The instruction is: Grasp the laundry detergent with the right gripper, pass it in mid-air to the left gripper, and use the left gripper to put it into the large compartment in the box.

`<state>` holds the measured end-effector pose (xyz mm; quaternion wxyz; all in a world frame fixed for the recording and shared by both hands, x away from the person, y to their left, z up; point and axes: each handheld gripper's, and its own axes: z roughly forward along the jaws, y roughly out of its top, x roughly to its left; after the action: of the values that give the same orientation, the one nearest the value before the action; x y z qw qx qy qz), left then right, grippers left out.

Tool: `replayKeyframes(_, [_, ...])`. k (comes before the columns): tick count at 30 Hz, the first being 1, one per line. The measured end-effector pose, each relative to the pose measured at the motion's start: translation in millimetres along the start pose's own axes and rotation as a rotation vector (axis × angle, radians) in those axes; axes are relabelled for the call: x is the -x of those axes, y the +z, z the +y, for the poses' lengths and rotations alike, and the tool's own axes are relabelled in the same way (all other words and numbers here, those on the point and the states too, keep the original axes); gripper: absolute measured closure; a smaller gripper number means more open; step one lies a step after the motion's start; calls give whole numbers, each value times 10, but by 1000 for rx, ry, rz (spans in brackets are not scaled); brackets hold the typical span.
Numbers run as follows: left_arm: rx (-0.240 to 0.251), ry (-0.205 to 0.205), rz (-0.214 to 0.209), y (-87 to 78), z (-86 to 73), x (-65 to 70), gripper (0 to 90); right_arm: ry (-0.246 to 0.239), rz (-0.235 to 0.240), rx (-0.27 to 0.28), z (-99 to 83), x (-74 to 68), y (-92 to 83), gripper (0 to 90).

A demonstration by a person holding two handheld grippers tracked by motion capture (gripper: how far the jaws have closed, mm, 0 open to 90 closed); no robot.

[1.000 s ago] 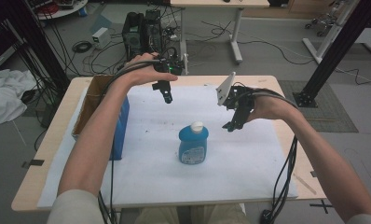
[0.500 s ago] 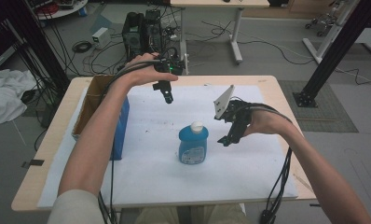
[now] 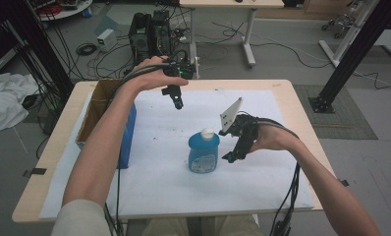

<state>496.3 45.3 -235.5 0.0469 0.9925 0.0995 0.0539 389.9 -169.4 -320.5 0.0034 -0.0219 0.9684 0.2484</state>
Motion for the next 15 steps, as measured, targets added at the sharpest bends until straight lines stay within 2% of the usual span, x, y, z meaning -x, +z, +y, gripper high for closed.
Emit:
replayKeyframes(3, [5,0,4,2,-1,3,225,9,0,19,37,-7,58,134])
replayKeyframes(5, [1,0,2,-1,1,1,225,4,3,0,24,-13,34,134])
replayKeyframes(7, [12,0,3,-11,-9,10,225,27,0,59,56,-3,101,134])
replayKeyframes(8, [2,1,5,-1,-1,6,225,29,13,82,62,-8,119,133])
replayKeyframes(9, [9,-1,3,-19,-9,11,225,22,3,33,43,-4,73,134])
replayKeyframes(10, [15,-2,5,-10,-10,12,225,39,24,96,67,-16,133,134])
replayKeyframes(11, [8,0,2,-21,-9,10,225,29,14,85,62,-9,122,134])
replayKeyframes(13, [10,0,4,-21,-9,11,225,41,25,114,75,-21,196,134])
replayKeyframes(15, [8,-1,5,-23,-9,16,225,37,26,103,69,-15,143,134])
